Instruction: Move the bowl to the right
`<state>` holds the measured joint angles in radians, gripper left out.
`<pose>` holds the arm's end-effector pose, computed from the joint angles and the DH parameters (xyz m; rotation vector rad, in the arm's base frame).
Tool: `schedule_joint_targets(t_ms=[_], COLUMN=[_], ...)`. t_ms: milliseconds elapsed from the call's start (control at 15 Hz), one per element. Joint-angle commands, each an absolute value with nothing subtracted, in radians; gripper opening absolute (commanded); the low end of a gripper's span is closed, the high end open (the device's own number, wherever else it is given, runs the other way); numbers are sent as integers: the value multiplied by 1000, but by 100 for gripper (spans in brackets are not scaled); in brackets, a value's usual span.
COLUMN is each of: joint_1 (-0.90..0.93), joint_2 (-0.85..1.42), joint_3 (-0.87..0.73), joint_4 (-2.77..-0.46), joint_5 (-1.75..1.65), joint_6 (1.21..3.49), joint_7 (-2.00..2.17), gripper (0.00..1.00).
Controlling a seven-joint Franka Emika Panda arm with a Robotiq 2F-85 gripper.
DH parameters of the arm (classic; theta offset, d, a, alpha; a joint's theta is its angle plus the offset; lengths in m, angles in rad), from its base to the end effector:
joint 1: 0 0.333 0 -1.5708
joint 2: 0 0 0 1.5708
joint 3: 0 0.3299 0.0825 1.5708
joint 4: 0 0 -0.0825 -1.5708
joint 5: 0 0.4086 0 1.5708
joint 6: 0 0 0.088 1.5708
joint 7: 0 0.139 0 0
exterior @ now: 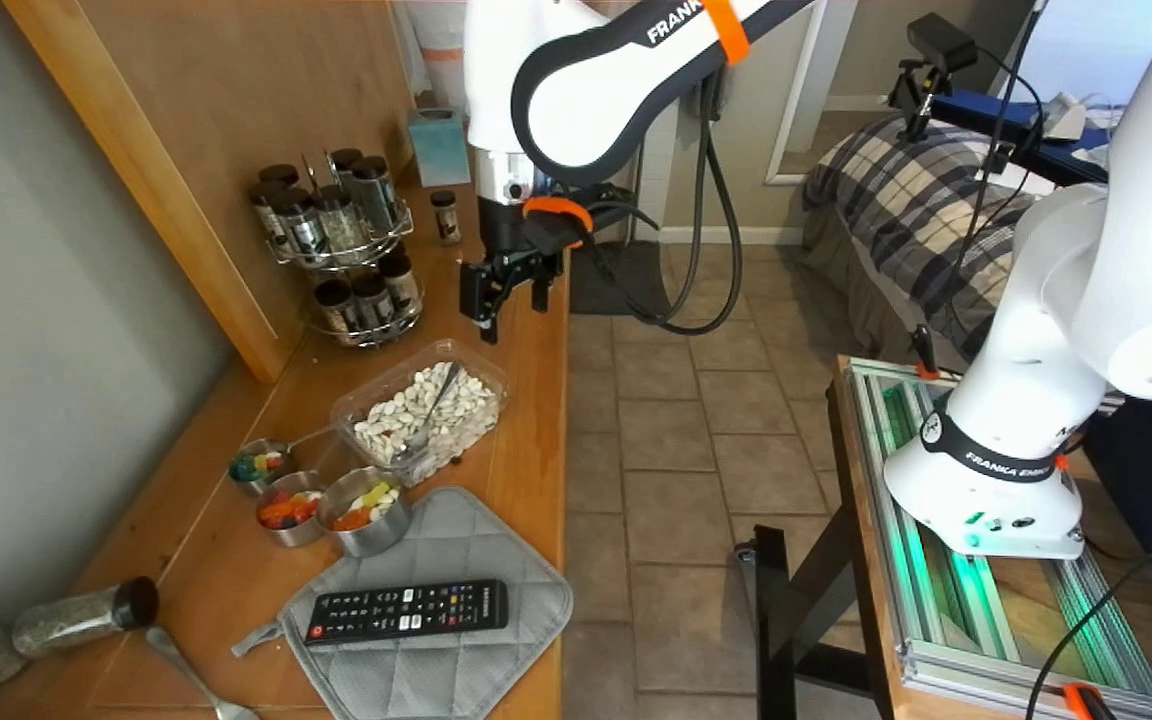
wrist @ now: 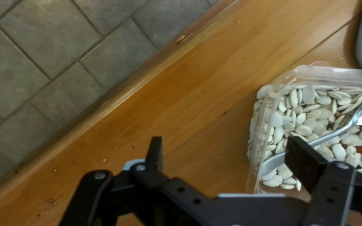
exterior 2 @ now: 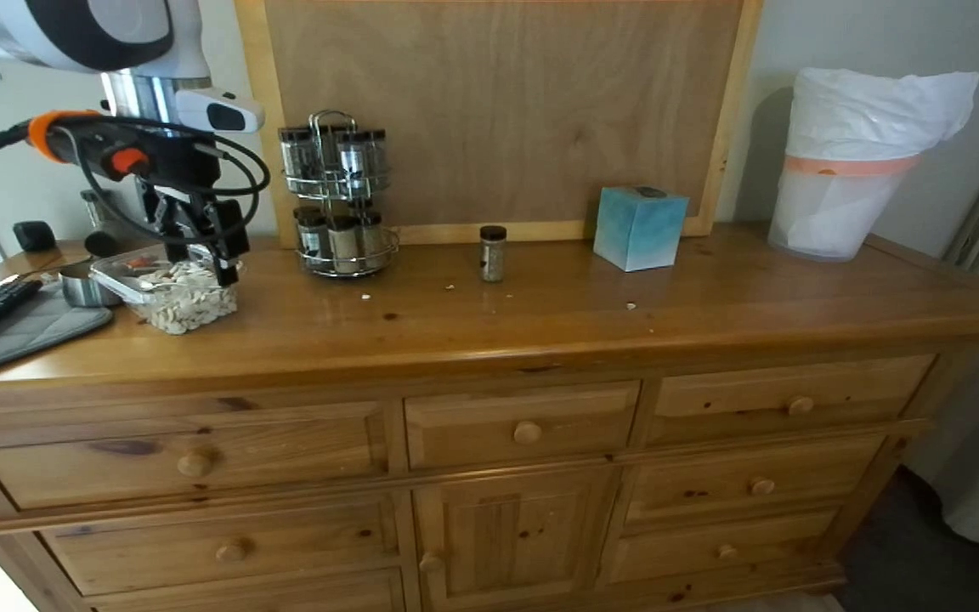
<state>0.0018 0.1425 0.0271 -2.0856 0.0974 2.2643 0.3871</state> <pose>0.5951 0.0220 0.3280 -2.9889 0.6363 -0.0288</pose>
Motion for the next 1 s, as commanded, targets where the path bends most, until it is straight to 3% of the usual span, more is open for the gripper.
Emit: schedule_joint_targets(t_ms=[0, 933], joint_1=[13, 10], joint_2=[142, 174], joint_3=[13, 28], joint_4=[-2084, -2083], joint_5=[100, 226], joint_6=[2262, 2293], joint_7=[385, 317], gripper=[100, 100])
